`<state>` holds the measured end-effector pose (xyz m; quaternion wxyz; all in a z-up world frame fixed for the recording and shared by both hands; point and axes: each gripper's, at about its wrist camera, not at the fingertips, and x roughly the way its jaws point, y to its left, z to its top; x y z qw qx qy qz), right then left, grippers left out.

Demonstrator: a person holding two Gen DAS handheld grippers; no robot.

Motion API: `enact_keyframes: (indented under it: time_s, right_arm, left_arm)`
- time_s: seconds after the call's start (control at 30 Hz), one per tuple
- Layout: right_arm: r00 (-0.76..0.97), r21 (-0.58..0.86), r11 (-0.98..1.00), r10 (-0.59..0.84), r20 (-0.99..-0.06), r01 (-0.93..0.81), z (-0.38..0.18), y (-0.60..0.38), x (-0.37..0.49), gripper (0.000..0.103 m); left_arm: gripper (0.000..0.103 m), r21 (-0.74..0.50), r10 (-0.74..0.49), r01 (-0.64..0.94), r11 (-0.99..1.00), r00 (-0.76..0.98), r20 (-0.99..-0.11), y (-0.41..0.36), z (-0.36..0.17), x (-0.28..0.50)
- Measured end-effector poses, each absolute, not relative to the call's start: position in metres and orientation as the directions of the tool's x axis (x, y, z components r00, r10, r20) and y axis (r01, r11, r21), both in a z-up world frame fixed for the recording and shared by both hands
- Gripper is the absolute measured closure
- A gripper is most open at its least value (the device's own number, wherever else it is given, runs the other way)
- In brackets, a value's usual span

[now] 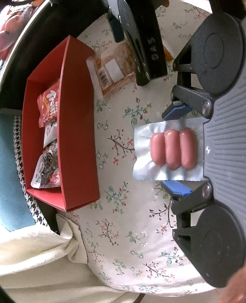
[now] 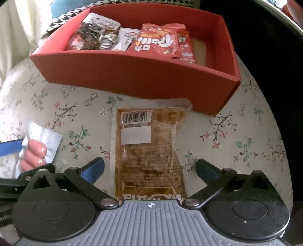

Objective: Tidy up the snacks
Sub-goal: 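Grasp the sausage pack with the left tool while the right tool grasps the brown spicy-strip bag, then lift both held packs and carry them over the red box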

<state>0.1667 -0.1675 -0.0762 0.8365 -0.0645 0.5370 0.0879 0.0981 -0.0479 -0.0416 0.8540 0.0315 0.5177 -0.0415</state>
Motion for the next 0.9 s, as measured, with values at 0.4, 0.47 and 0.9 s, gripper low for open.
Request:
enact_keyframes:
  time_s: [0.4,0.47,0.9]
  right_arm:
    - [0.401,-0.023,0.979,0.062,-0.914,-0.203,-0.072,-0.171,0.152,0.016]
    - [0.399,-0.022,0.975,0.070,-0.914,-0.222,-0.066,-0.170,0.147,0.028]
    - [0.420,0.060,0.983,0.130,-0.898,-0.175,-0.043,-0.183,0.140,0.042]
  left_arm:
    - [0.041,0.007,-0.042,0.108,0.994,0.449,-0.893,-0.044,-0.043,0.099]
    - [0.041,0.007,-0.047,0.118,0.993,0.448,-0.893,-0.045,-0.043,0.099]
    - [0.042,-0.087,-0.127,0.105,0.991,0.478,-0.869,-0.038,-0.022,0.097]
